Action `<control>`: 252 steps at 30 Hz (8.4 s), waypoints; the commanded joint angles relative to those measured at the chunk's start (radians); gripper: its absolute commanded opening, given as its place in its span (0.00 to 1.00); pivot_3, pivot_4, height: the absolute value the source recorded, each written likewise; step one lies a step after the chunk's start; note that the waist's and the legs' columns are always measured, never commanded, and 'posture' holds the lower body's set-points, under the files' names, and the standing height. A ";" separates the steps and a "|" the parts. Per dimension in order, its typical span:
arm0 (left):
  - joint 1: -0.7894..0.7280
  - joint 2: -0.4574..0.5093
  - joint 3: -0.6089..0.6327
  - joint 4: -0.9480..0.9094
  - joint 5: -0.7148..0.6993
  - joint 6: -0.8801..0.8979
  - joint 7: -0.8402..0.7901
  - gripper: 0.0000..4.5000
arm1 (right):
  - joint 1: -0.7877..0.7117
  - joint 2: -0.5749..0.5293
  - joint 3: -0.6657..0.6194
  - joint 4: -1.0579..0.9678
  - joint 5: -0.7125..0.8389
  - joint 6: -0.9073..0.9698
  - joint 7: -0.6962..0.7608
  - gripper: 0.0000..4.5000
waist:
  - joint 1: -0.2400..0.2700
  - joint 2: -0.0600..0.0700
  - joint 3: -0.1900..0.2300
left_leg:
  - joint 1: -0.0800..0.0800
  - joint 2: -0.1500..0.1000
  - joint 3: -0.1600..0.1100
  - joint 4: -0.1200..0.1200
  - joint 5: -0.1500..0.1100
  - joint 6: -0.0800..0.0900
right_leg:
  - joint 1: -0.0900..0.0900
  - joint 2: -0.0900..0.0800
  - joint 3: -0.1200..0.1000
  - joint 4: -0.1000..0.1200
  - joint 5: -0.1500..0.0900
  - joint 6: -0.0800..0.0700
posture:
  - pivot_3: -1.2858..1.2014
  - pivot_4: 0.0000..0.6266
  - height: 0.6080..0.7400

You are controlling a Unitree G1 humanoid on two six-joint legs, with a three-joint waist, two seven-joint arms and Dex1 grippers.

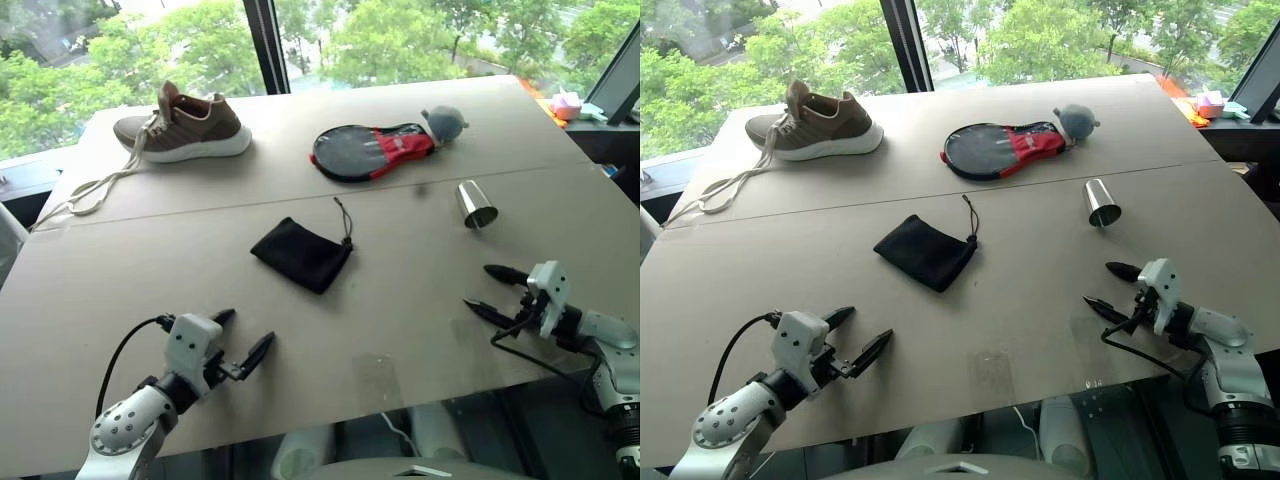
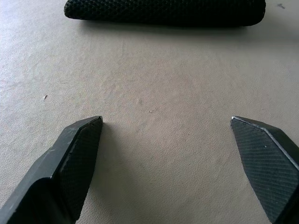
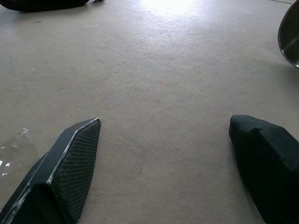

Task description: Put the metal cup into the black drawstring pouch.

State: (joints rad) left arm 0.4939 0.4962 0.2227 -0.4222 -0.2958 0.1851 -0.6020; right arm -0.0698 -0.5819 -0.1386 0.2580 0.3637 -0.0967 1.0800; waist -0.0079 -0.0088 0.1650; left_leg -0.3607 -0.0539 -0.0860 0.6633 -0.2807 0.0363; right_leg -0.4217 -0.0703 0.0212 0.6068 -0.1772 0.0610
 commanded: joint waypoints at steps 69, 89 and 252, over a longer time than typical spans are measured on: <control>-0.283 -0.016 -0.510 -0.156 0.934 0.243 0.544 1.00 | 0.085 0.017 -0.017 -0.200 0.257 0.074 0.296 0.99 | 0.021 0.000 0.001 | -0.001 -0.001 -0.002 0.001 0.000 0.000 | 0.001 0.000 -0.002 0.000 0.001 0.002 | 0.52 0.24 1.00; -0.275 -0.086 -0.423 -0.127 0.753 0.052 0.410 1.00 | 0.108 0.022 -0.044 -0.205 0.254 0.064 0.285 0.99 | 0.022 0.000 0.001 | -0.002 0.000 -0.002 0.001 0.000 0.000 | 0.000 -0.001 -0.002 0.000 0.005 0.000 | 0.52 0.24 1.00; -0.683 -0.366 -0.255 -0.050 -0.128 0.471 0.321 0.00 | -0.295 0.429 0.272 -0.392 -0.077 0.500 -0.496 0.64 | -0.002 0.000 0.001 | -0.003 -0.005 -0.004 0.002 0.002 -0.004 | -0.001 0.000 -0.001 0.001 0.005 0.000 | 0.52 0.24 1.00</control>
State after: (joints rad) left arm -0.1750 0.1268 -0.0703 -0.4831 -0.4421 0.6893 -0.3024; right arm -0.3677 -0.1346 0.1489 -0.0454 0.2476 0.3744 0.5430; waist -0.0102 -0.0085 0.1657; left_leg -0.3641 -0.0586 -0.0897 0.6654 -0.2785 0.0325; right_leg -0.4231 -0.0703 0.0196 0.6073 -0.1718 0.0609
